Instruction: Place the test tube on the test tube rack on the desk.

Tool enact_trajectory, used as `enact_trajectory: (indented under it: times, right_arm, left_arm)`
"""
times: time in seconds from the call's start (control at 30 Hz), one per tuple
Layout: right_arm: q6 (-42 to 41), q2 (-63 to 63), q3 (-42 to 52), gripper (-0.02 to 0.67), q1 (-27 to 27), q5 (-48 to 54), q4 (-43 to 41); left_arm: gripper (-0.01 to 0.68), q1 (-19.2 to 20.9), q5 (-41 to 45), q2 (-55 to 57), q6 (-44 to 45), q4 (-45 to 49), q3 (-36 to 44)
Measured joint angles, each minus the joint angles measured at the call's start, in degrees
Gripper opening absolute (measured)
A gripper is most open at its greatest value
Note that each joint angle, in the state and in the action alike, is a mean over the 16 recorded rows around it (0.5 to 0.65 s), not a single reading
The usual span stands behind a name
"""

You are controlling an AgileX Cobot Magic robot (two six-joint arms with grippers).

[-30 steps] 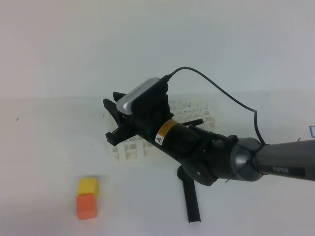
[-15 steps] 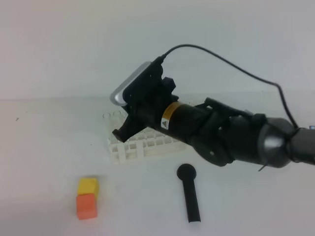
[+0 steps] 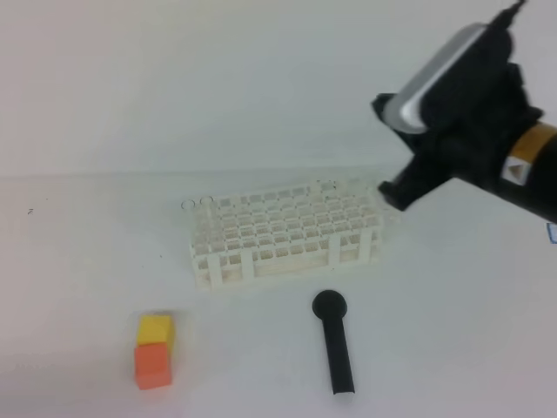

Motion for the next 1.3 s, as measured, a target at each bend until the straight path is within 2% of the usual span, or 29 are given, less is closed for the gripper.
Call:
enact_trajectory:
  times: [0.2,0.4,0.67,0.97,1.13,1.3]
  right_arm:
    - [-1.05,-14.14,9.98,-0.001,-6.58,3.15,0.11]
    - [-1.58,-27.38,17.98,-0.001,-10.59,7.65,0.13]
    - [-2.24,-39.98,25.16,-0.001,-12.04,12.77,0.13]
    - [-3.13,-44.36,28.15,-0.001,-12.09,11.88,0.9]
    - [-6.71,-44.5,28.33,-0.001,-12.11,9.66,6.02]
    - [-14.73,-44.74,28.59,-0.001,-12.58,7.28,17.51]
  left_arm:
    - [-0.001,0.0,0.0,0.0,0.0,-0.03,-0.12]
    - [-0.001,0.0,0.0,0.0,0.0,-0.03,-0.12]
    - [-0.001,0.0,0.05,0.0,0.0,0.06,0.24]
    - [-0.001,0.0,-0.11,0.0,0.04,0.09,0.36]
    - [-0.001,0.0,-0.11,0.0,0.04,0.09,0.36]
    - [-0.001,0.0,-0.05,0.0,0.03,0.03,0.12]
